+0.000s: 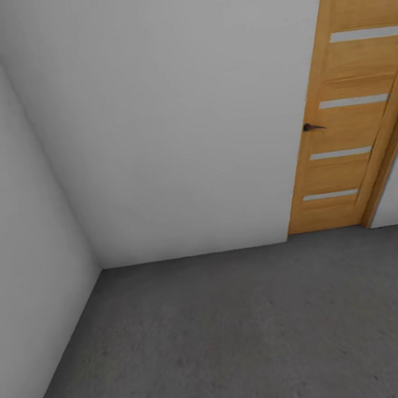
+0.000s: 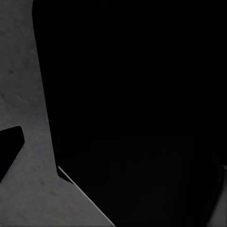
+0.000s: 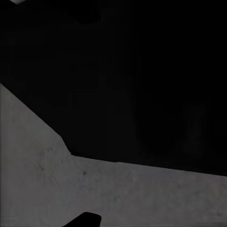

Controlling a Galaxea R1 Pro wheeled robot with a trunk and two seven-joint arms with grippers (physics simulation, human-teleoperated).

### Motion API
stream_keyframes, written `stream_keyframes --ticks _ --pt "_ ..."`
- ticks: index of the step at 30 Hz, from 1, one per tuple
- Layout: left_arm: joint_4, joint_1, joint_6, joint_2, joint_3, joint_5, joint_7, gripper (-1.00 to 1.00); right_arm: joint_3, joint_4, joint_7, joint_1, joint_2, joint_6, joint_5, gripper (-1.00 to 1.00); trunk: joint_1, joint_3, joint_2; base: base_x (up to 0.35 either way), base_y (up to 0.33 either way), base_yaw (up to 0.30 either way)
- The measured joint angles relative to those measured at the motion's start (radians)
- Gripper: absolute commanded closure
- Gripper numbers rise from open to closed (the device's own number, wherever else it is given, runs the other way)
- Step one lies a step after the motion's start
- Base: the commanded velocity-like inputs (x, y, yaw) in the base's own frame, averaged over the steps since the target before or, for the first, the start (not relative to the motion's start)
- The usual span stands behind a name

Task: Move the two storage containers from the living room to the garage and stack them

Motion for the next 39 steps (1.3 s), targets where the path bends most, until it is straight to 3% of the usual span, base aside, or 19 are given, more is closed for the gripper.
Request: stream_keyframes --ticks 24,39 --pt "-0.001 0.0 -0.025 -0.001 0.0 -0.001 0.0 -1.0 0.0 0.0 0.0 0.0 0.0 0.0 0.0 -1.0 0.0 -0.008 0.0 0.181 -0.168 -0.255" --pt "-0.001 0.0 -0.026 -0.006 0.0 -0.001 0.0 -1.0 0.0 0.0 0.0 0.0 0.0 0.0 0.0 -1.0 0.0 -0.009 0.0 0.231 -0.216 -0.042"
